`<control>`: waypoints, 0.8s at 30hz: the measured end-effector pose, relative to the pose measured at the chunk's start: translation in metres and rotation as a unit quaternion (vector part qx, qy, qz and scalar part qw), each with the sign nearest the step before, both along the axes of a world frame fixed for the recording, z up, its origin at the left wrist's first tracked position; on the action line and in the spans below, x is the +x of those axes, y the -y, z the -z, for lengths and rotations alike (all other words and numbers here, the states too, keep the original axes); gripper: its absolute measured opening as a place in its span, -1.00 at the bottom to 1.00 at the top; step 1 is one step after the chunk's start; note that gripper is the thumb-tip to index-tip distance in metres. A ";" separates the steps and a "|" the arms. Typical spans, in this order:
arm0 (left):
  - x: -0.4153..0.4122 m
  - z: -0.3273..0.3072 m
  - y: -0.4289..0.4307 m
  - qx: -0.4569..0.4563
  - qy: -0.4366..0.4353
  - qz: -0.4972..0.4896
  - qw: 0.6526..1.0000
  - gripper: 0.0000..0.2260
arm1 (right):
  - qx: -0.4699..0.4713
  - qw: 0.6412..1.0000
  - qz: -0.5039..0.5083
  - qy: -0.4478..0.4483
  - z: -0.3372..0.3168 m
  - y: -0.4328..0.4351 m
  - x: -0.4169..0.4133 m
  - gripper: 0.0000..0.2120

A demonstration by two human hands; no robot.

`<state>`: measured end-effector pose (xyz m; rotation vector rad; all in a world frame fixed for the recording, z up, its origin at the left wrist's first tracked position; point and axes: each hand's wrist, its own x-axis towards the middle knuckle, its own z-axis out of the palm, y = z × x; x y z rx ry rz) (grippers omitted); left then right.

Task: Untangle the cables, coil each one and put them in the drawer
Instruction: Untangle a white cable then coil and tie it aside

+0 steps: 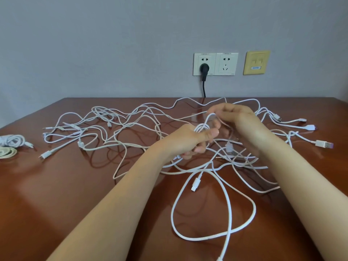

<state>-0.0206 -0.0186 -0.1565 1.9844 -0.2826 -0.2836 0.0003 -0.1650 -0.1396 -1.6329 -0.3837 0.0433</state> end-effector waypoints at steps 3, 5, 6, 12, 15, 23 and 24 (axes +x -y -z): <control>-0.003 -0.001 0.001 -0.019 0.007 0.024 0.999 -0.64 | 0.037 0.998 -0.014 -0.047 -0.004 0.009 0.003 -0.73; -0.002 0.000 0.001 -0.058 0.014 0.013 0.998 -0.62 | 0.049 0.996 -0.030 -0.069 -0.006 0.011 0.001 -0.76; -0.001 0.000 0.000 -0.072 0.018 0.001 0.997 -0.62 | 0.049 0.995 -0.041 -0.073 -0.006 0.010 0.000 -0.78; 0.005 0.001 -0.001 -0.094 0.030 -0.054 0.994 -0.64 | -0.069 0.994 -0.081 -0.012 -0.006 0.005 -0.004 -0.78; 0.005 0.003 0.001 -0.049 0.024 -0.039 0.998 -0.65 | -0.141 0.988 -0.059 0.036 -0.002 0.000 -0.007 -0.76; 0.000 0.004 0.005 0.030 0.040 0.015 0.999 -0.75 | -0.245 0.957 0.019 0.156 0.004 -0.005 -0.006 -0.76; -0.001 0.004 0.005 0.040 0.046 0.021 0.998 -0.80 | -0.293 0.936 0.032 0.193 0.006 -0.006 -0.007 -0.75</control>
